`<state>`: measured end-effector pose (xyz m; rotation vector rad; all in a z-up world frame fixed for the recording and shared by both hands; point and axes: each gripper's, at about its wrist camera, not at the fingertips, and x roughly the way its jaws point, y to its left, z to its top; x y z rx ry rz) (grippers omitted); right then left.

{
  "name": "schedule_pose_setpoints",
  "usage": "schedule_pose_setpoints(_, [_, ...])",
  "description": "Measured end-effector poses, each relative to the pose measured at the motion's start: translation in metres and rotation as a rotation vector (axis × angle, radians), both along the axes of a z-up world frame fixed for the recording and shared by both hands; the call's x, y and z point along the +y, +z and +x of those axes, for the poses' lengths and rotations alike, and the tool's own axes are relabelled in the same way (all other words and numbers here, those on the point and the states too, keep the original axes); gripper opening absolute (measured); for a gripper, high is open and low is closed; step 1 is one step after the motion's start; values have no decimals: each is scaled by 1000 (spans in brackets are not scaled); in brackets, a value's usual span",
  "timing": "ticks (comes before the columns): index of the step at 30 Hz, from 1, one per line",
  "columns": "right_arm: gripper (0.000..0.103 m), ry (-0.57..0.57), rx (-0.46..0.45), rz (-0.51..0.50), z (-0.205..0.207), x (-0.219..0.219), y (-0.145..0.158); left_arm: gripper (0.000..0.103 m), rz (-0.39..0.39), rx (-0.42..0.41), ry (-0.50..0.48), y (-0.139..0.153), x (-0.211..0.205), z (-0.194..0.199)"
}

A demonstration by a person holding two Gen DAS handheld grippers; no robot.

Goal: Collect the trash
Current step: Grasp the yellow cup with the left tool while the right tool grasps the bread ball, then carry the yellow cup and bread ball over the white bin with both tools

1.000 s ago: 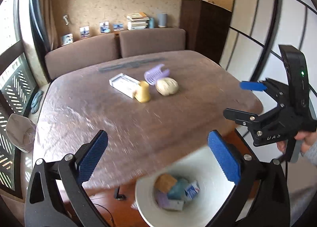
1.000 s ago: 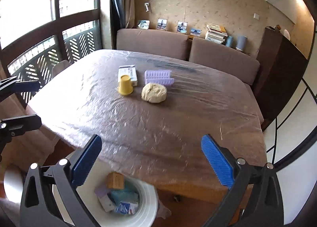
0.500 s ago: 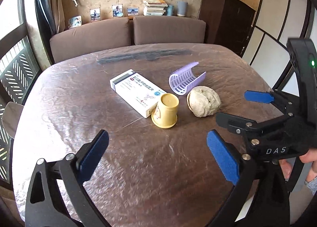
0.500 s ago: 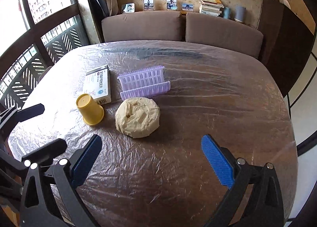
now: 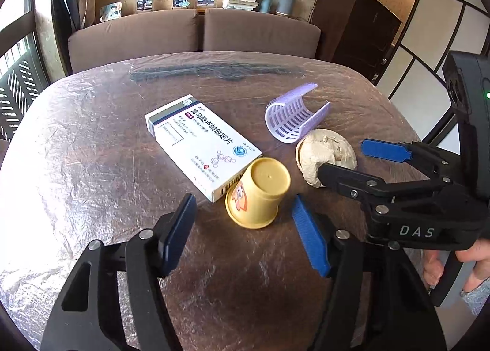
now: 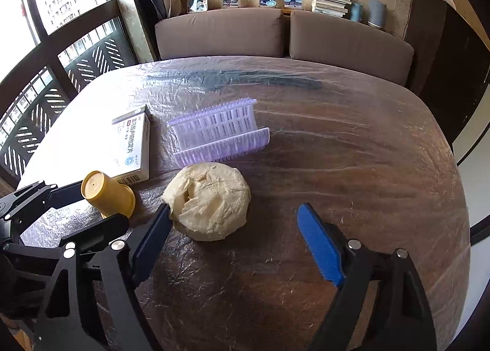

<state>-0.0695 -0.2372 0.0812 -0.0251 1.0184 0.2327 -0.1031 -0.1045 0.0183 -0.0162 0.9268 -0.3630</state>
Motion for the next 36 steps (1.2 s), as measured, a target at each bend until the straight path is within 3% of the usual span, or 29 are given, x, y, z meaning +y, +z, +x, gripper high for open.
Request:
schedule_pose_setpoints(6, [81, 21, -15, -25, 4, 5, -1, 47, 47, -28, 1, -1, -6, 0])
schedule_pose_setpoints(9, [68, 52, -15, -8, 3, 9, -1, 39, 49, -32, -1, -1, -8, -2])
schedule_pose_setpoints(15, [47, 73, -36, -12, -7, 17, 6, 38, 52, -44, 3, 1, -4, -11])
schedule_pose_setpoints(25, [46, 52, -22, 84, -16, 6, 13, 38, 25, -36, 8, 4, 2, -17])
schedule_pose_setpoints(28, [47, 66, -18, 75, -18, 9, 12, 38, 24, -32, 5, 4, 2, -17])
schedule_pose_setpoints(31, [54, 74, -24, 42, -19, 14, 10, 38, 27, -30, 5, 2, 4, -18])
schedule_pose_setpoints(36, [54, 75, -13, 32, -16, 19, 3, 38, 35, -29, 7, -1, 6, -17])
